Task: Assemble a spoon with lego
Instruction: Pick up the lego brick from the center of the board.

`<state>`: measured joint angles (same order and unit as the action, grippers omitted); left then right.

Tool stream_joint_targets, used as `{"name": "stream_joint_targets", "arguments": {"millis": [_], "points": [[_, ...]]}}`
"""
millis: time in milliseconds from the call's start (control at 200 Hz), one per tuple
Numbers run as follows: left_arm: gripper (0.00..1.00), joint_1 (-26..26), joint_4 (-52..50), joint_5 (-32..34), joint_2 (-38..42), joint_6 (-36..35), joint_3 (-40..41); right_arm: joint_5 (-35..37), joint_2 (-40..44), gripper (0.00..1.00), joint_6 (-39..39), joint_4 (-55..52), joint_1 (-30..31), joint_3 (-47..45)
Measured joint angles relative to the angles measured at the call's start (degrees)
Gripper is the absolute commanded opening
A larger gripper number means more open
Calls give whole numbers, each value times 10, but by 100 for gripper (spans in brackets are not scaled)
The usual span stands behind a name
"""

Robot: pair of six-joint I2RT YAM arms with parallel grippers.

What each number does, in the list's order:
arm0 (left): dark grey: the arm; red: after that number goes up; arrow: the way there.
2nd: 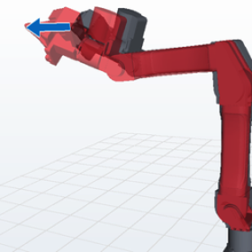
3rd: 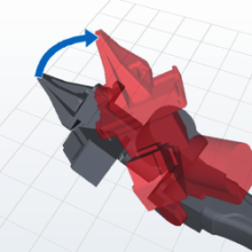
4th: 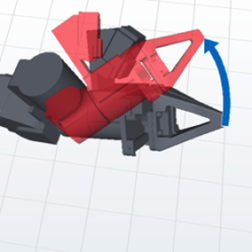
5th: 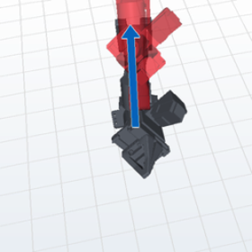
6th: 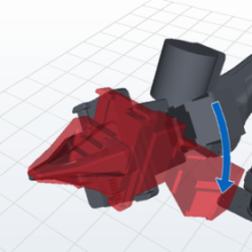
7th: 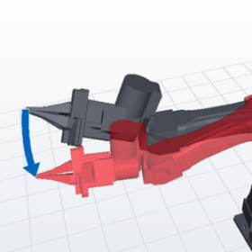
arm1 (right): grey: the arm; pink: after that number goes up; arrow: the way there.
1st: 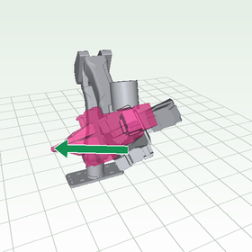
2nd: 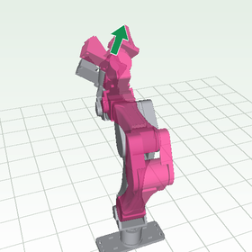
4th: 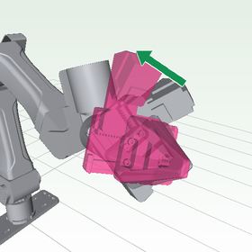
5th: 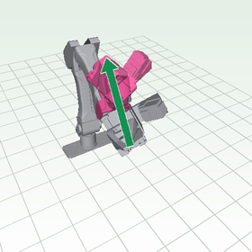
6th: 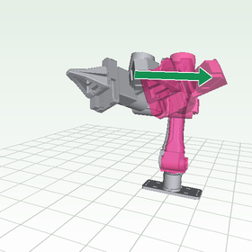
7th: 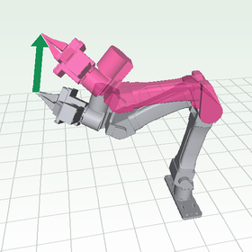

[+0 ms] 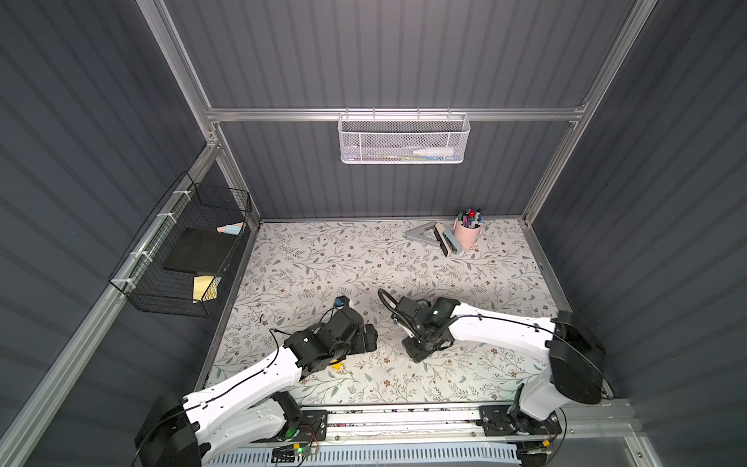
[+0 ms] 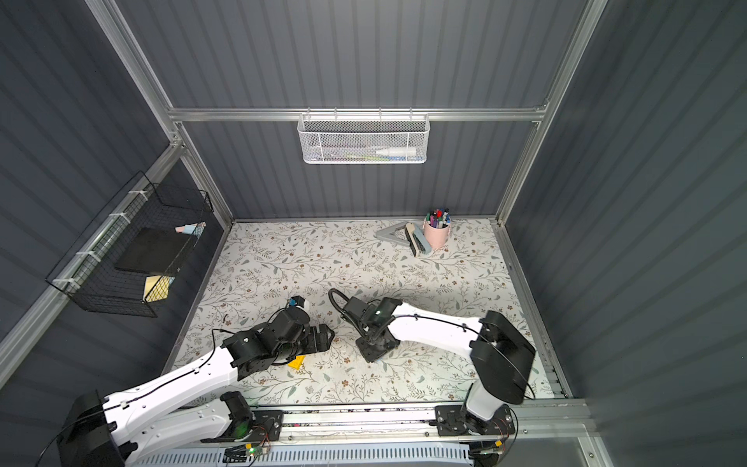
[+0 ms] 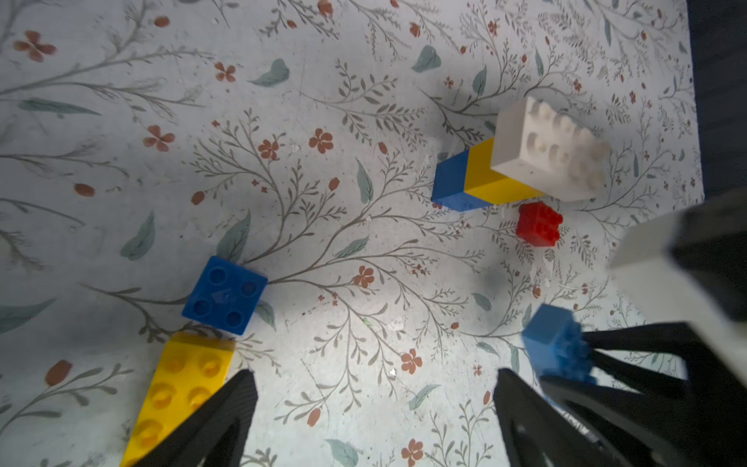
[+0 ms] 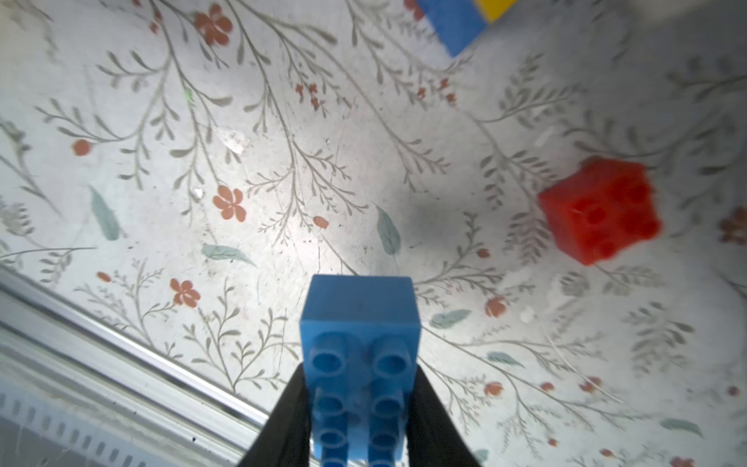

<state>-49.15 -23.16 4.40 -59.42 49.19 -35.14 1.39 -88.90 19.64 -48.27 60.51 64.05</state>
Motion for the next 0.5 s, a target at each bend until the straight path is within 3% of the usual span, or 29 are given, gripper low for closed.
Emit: {"name": "stream_joint_targets", "arguments": {"millis": [150, 330, 500], "points": [[60, 0, 59, -38, -79, 7, 10, 25, 77, 20, 2, -32, -38, 21], [53, 0, 129, -78, -177, 18, 0, 20, 125, 18, 0, -21, -134, 32], [52, 5, 137, -89, -254, 19, -65, -5, 125, 18, -22, 11, -138, 35]]}}
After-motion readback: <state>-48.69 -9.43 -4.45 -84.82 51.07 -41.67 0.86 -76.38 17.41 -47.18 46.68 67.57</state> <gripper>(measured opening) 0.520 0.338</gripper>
